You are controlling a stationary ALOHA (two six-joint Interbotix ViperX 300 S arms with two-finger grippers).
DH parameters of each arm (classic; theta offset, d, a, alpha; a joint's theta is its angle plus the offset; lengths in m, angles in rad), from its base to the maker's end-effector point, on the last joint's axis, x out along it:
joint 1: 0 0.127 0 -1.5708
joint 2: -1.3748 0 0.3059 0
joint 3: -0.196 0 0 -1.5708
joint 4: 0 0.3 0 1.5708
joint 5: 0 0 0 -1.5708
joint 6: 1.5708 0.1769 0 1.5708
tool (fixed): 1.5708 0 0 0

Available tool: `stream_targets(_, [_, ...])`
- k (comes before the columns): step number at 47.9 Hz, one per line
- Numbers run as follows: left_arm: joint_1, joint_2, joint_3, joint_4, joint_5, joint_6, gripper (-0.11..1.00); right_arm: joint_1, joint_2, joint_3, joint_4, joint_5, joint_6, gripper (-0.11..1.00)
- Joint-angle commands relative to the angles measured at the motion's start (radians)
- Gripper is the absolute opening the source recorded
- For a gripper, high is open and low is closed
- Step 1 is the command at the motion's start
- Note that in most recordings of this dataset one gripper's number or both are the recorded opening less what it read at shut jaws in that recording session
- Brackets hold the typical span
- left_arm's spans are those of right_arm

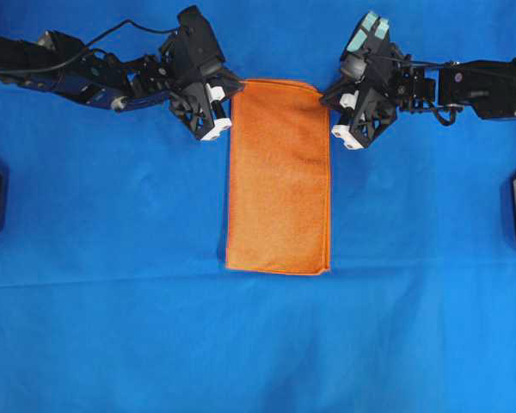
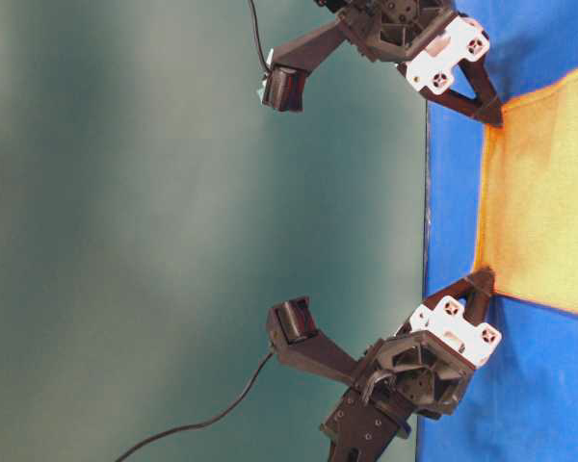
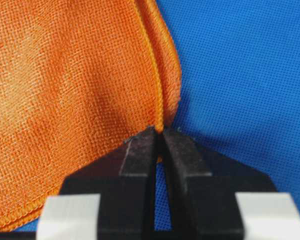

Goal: Fold the orange towel.
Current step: 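Grasp the far corners and fold them toward the near end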

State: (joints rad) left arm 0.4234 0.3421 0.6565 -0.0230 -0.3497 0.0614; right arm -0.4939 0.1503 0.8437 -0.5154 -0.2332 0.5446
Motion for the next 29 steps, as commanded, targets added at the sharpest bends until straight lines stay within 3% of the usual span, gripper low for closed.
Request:
stream_targets(1, [-0.003,-0.025,-0.003,-0.003,0.009,0.005,0.04,0.005,-0.029,-0.015,0.0,0.003,-0.002,0.04])
stream_targets(29, [0.041,-0.143,-0.014,-0.003,0.043,0.046,0.04,-0.038,-0.135,-0.067,-0.015,0.114,-0.06,0.04])
